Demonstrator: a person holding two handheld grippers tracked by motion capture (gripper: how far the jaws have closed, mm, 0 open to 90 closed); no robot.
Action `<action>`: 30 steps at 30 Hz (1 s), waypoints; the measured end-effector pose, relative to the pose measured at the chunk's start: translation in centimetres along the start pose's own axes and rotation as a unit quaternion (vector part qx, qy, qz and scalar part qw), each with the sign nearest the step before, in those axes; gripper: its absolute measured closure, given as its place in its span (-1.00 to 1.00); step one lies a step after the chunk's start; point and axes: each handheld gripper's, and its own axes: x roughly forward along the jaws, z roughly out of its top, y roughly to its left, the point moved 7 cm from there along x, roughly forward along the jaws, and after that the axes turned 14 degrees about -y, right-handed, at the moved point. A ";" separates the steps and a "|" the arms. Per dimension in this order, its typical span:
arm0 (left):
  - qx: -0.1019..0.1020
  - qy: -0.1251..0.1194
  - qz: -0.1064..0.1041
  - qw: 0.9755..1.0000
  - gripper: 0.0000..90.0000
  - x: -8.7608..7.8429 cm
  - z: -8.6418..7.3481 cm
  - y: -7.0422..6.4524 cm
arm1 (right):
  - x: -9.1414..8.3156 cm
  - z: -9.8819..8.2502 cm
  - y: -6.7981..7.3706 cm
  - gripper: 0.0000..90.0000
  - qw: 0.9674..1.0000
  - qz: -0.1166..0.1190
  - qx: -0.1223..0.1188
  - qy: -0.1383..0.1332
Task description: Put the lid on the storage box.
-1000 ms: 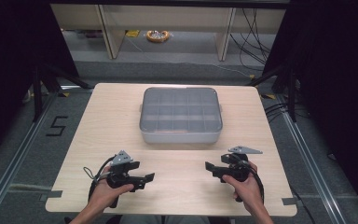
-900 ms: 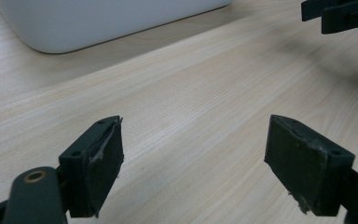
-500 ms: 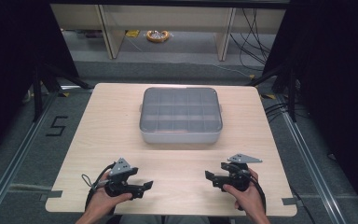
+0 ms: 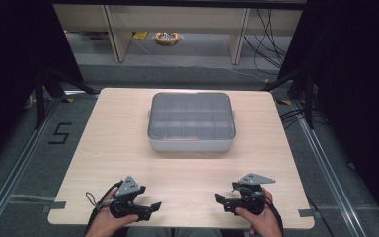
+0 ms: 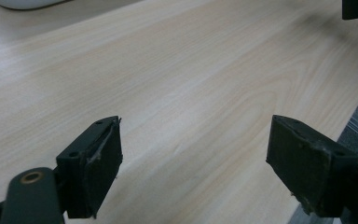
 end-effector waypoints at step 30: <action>0.003 -0.003 -0.005 1.000 -0.67 0.1 -0.7 -1.0 | -1.4 -2.7 1.9 -0.64 0.999 0.009 -0.035 0.035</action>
